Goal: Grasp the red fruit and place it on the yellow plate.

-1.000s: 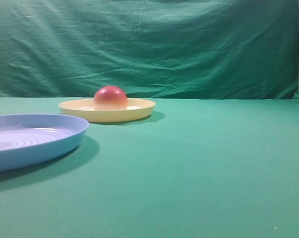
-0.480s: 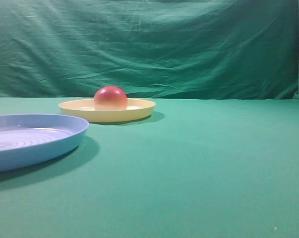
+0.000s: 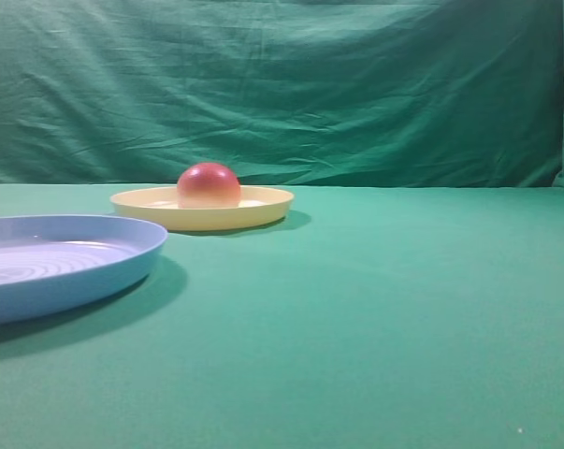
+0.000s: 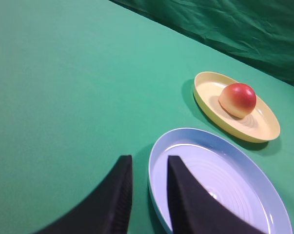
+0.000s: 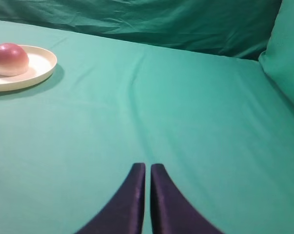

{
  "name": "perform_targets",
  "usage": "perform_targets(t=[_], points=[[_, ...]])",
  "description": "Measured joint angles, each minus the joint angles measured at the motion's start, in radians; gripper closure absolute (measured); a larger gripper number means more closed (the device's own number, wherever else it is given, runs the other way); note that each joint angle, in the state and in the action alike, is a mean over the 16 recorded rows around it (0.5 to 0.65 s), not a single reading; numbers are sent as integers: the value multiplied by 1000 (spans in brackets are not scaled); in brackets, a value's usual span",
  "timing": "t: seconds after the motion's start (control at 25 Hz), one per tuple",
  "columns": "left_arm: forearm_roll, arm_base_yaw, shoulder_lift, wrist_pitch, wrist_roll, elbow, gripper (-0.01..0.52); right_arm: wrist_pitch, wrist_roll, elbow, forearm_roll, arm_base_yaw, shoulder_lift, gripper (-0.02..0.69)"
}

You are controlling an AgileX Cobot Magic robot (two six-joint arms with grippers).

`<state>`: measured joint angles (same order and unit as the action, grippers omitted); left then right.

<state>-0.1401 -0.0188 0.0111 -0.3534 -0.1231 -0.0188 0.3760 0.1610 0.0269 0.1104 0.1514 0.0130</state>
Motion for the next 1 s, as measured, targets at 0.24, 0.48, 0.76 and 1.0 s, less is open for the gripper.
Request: perform_targets(t=[0.24, 0.48, 0.76, 1.0], points=[[0, 0, 0, 0, 0, 0, 357, 11, -4, 0, 0, 0, 0, 665], [0, 0, 0, 0, 0, 0, 357, 13, -5, -1, 0, 0, 0, 665], [0, 0, 0, 0, 0, 0, 357, 13, -5, -1, 0, 0, 0, 665], [0, 0, 0, 0, 0, 0, 357, 13, -5, -1, 0, 0, 0, 665]])
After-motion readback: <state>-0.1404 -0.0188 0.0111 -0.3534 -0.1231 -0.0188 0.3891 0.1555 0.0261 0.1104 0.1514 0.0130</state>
